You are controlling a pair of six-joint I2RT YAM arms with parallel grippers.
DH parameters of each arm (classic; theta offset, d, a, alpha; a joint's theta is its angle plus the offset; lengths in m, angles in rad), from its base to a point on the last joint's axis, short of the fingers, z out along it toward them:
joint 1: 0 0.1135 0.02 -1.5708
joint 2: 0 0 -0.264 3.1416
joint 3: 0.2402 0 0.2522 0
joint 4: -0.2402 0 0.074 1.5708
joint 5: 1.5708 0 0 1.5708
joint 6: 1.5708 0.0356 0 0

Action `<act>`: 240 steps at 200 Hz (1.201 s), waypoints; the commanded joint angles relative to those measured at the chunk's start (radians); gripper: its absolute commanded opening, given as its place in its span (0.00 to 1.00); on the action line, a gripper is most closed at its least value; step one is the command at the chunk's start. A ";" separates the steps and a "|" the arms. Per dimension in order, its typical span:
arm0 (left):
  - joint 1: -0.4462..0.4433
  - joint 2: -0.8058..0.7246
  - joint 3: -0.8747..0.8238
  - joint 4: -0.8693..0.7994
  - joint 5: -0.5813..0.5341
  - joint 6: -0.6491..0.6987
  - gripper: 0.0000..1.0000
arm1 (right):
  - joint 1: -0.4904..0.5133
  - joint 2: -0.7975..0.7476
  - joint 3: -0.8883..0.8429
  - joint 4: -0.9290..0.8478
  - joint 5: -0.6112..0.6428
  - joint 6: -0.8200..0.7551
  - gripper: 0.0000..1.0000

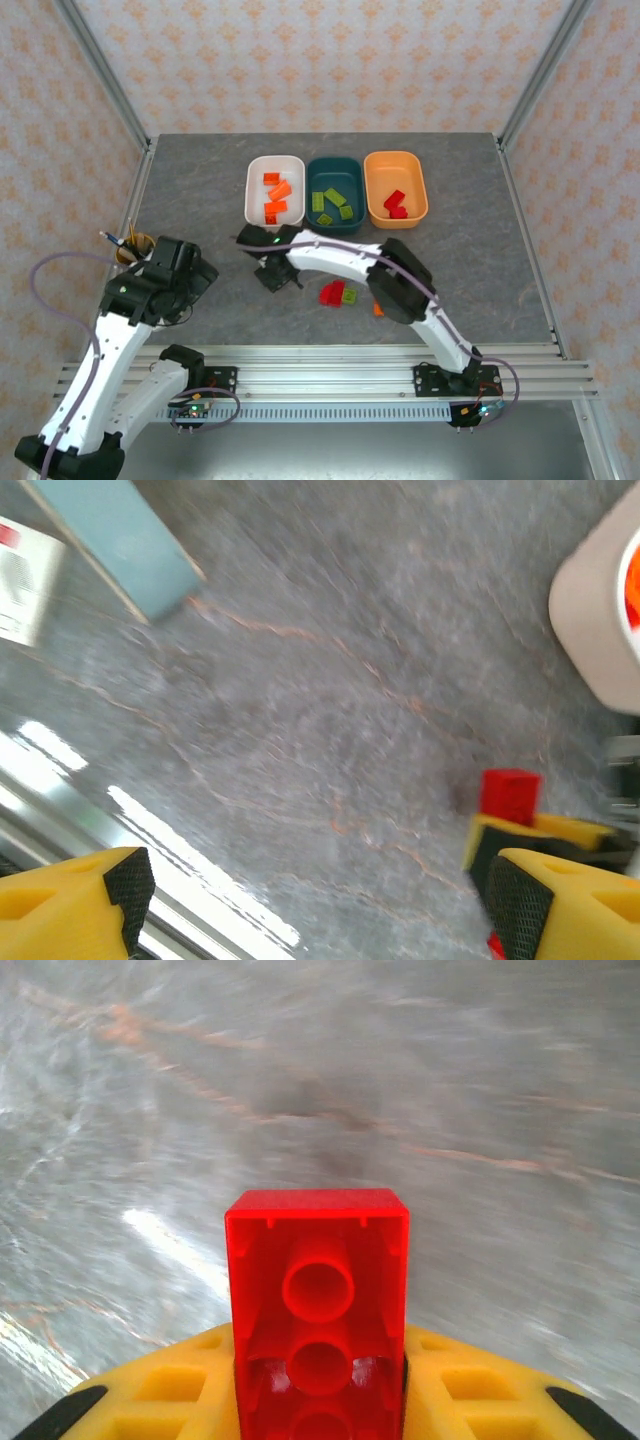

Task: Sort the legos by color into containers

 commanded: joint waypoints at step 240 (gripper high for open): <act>-0.359 0.933 0.647 0.417 0.235 0.246 0.89 | -0.739 0.183 0.362 -0.370 0.452 0.201 0.38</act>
